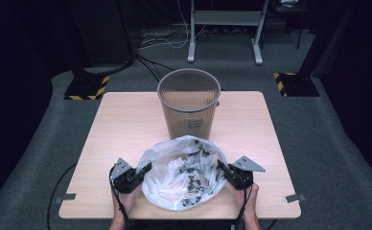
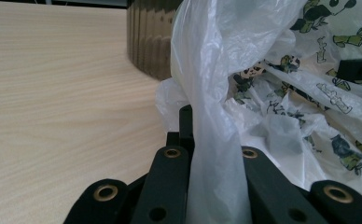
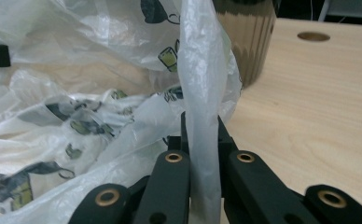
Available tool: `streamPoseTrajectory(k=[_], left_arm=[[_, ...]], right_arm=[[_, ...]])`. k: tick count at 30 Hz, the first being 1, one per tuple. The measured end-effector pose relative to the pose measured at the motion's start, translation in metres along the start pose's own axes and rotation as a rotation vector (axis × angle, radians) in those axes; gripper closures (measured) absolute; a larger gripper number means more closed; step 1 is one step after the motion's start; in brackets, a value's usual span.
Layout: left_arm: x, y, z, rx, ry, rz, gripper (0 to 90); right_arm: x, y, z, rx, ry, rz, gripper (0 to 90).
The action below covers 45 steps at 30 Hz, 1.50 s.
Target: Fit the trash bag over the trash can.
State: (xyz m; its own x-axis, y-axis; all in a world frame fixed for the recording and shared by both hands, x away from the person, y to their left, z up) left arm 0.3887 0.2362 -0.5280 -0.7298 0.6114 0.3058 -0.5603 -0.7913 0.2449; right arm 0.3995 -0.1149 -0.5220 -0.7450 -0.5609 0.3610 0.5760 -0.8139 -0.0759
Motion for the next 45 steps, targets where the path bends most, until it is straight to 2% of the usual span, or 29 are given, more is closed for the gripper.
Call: streamPoseTrajectory(k=[6,9,18,25,33,45], left_arm=[[-0.002,-0.006,0.010,0.053,0.052,-0.010,88.5],[-0.004,-0.007,0.015,0.055,0.066,-0.017,88.6],[-0.005,-0.003,0.034,0.030,0.116,-0.034,88.7],[-0.007,0.000,0.053,-0.006,0.148,-0.042,88.7],[-0.007,0.000,0.073,-0.017,0.186,-0.049,88.7],[-0.009,-0.002,0.095,-0.036,0.233,-0.041,88.7]], right_arm=[[0.000,-0.001,0.011,0.003,0.052,-0.002,89.7],[0.002,0.001,0.015,-0.005,0.075,-0.005,89.7],[0.008,0.002,0.032,0.015,0.145,-0.034,89.9],[0.011,0.001,0.048,0.038,0.197,-0.052,90.0],[0.014,0.001,0.068,0.073,0.214,-0.061,89.8],[0.023,0.001,0.099,0.125,0.276,-0.097,89.8]])
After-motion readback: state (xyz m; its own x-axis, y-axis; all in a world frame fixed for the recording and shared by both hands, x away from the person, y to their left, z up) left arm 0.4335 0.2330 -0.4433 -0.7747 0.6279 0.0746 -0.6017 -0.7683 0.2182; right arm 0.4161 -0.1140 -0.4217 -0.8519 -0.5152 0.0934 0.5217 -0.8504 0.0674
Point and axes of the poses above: each handheld gripper's, and its own axes: x roughly backward along the jaws, z roughly out of its top, y roughly to its right, the point moved 4 cm from there along -x, roughly forward along the jaws, and after that the axes turned 1 degree about x, right-handed, at the moved point
